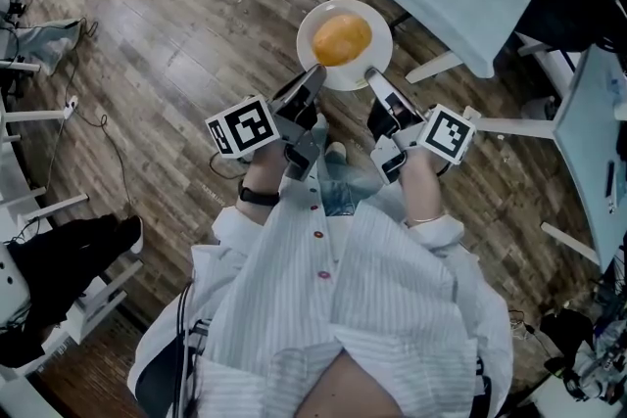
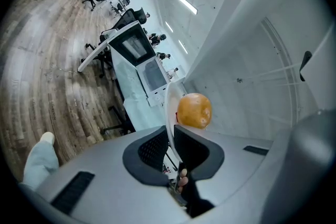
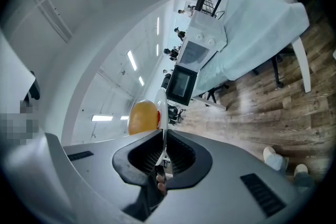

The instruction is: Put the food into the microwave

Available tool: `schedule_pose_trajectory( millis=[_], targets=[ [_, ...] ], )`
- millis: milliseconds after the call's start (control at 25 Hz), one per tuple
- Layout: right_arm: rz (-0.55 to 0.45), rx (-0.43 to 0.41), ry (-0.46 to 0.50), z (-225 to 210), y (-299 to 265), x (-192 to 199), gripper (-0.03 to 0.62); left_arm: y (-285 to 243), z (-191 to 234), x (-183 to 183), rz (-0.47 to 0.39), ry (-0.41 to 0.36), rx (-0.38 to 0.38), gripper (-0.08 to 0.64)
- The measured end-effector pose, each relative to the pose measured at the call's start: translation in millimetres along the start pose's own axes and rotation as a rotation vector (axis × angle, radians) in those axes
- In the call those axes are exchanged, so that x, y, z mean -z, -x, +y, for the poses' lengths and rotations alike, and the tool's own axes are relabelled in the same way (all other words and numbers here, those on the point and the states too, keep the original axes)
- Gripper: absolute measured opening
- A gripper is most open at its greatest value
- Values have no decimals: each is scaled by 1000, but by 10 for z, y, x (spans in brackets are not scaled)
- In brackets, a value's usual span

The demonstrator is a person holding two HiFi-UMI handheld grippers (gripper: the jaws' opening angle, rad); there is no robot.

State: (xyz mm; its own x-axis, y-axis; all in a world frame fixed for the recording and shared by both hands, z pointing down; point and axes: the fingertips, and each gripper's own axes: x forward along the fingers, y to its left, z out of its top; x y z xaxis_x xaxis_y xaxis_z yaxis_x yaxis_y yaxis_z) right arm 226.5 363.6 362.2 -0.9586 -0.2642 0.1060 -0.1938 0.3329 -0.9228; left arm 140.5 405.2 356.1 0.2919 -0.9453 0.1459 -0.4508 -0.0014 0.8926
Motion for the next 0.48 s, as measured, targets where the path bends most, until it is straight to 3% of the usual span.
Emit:
schedule_pose_trajectory(
  millis=[240,480],
  targets=[
    [-11,11,-4,-28,-233,-142,41,-140,76,-245,9,1,9,41],
    [-23,33,-9,-100,-694,-497,41,-502,220,-727,27,-2,16,41]
  ],
)
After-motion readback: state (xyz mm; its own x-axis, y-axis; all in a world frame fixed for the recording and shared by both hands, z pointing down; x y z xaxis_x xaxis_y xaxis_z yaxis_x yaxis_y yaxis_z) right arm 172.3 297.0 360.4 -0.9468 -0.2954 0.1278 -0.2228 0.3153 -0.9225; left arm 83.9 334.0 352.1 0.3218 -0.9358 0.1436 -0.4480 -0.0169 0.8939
